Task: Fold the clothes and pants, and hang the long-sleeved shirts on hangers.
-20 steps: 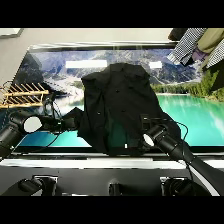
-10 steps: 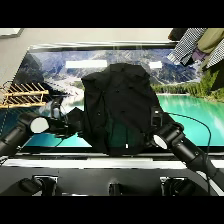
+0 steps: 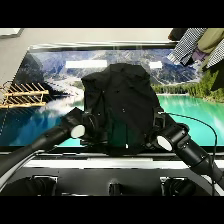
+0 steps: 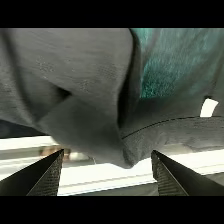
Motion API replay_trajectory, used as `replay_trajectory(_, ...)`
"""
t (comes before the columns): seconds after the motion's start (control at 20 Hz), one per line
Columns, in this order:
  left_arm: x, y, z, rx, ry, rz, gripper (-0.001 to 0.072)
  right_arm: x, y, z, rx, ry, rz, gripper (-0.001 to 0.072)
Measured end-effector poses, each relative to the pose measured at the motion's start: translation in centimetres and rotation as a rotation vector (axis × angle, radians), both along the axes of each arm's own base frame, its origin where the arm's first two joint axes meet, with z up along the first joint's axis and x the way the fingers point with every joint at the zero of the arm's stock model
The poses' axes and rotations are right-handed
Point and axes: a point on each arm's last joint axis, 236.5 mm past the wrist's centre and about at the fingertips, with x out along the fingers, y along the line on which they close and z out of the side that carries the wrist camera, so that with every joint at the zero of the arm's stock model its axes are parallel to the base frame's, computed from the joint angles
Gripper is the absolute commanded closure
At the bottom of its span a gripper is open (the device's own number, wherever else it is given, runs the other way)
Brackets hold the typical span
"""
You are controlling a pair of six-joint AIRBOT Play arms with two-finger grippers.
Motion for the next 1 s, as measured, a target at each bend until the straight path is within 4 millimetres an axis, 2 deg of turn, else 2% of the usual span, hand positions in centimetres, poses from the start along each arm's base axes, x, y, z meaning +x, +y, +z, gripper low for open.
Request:
replay_trajectory(0.1, -0.5, -0.7, -1.3, 0.024, 0.03, 0.007, 0.0109, -0.1, 0.1, 0.0, 0.006, 0.005, -0.002, 0.0679)
replay_trajectory(0.15, -0.7, -0.9, -1.9, 0.034, 0.042, 0.009, 0.0141, -0.2, 0.1, 0.0, 0.007, 0.009, -0.004, 0.0679)
replay_trajectory(0.2, -0.8, -1.1, -2.4, 0.043, 0.05, 0.015, 0.0446, -0.3, 0.2, 0.0, 0.01, 0.012, -0.004, 0.0679)
replay_trajectory(0.25, -0.8, -1.1, -2.9, 0.052, 0.058, 0.016, 0.0681, -0.3, 0.2, 0.0, 0.01, 0.012, -0.004, 0.0679)
replay_trajectory(0.45, -0.4, -1.2, -3.1, 0.053, 0.056, 0.002, 0.0685, -0.3, 0.3, 0.1, 0.012, 0.014, -0.004, 0.0679)
replay_trajectory(0.6, 0.4, -0.7, -0.6, 0.035, 0.012, -0.064, 0.0685, 0.5, 0.4, 1.5, 0.017, -0.019, -0.001, 0.0679)
replay_trajectory(0.7, 1.0, 0.3, 2.3, 0.03, -0.052, -0.105, 0.0685, 2.0, 0.2, 3.9, 0.007, -0.085, -0.008, 0.0679)
replay_trajectory(0.8, 1.2, 1.2, 5.7, 0.011, -0.122, -0.127, 0.0686, 3.8, 0.2, 7.1, 0.014, -0.168, -0.019, 0.0679)
replay_trajectory(1.0, -0.1, 2.7, 11.6, -0.048, -0.222, -0.139, 0.0685, 6.2, 0.5, 14.1, 0.072, -0.318, -0.04, 0.0679)
